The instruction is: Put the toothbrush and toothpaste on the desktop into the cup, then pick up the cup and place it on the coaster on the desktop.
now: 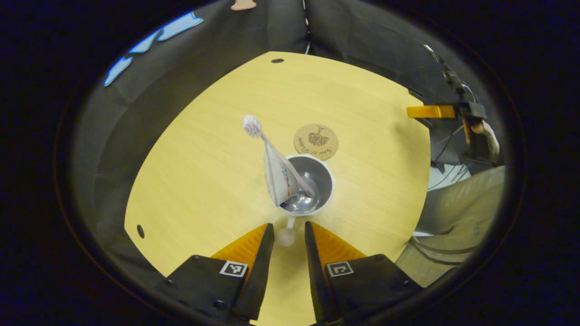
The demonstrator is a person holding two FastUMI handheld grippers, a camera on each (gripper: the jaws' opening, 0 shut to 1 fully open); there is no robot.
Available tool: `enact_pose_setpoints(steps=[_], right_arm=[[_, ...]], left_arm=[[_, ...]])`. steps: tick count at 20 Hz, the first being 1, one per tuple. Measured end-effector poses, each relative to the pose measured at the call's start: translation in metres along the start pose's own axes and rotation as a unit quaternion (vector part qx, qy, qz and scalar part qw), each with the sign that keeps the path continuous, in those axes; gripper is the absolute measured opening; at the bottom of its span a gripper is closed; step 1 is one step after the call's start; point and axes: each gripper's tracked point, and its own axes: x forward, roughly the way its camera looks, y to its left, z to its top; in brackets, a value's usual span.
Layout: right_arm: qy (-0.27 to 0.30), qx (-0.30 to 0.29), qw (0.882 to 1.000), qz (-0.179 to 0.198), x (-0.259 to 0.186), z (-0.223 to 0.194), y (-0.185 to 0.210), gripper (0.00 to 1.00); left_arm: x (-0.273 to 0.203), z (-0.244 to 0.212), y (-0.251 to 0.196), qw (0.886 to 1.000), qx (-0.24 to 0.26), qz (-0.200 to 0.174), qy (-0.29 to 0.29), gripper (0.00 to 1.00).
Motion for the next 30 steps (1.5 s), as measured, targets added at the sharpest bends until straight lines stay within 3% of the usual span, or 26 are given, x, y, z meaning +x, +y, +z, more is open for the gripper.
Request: enact_pose_setpoints(steps=[4, 8, 11, 22, 23, 30], right_arm=[[-0.003, 0.035, 0.999, -0.019, -0.005, -0.001, -0.021, 0.20], [-0.007, 0.052, 0.998, -0.034, -0.013, -0.003, -0.037, 0.20], [-0.006, 0.067, 0.997, -0.043, -0.018, -0.007, -0.048, 0.20], [0.005, 0.093, 0.993, -0.067, -0.026, -0.020, -0.073, 0.20], [0.005, 0.091, 0.994, -0.066, -0.026, -0.019, -0.073, 0.20], [0.012, 0.081, 0.995, -0.060, -0.024, -0.020, -0.072, 0.20]], left_arm=[[0.000, -0.005, 0.004, 0.999, 0.040, -0.019, 0.029, 0.54], [0.017, -0.004, 0.000, 0.997, 0.054, -0.036, 0.049, 0.44], [0.032, -0.008, 0.003, 0.995, 0.063, -0.043, 0.061, 0.54], [0.051, -0.011, -0.003, 0.994, 0.067, -0.053, 0.062, 0.26], [0.051, -0.010, -0.003, 0.995, 0.064, -0.047, 0.055, 0.18], [0.049, -0.003, 0.001, 0.998, 0.050, -0.026, 0.039, 0.14]])
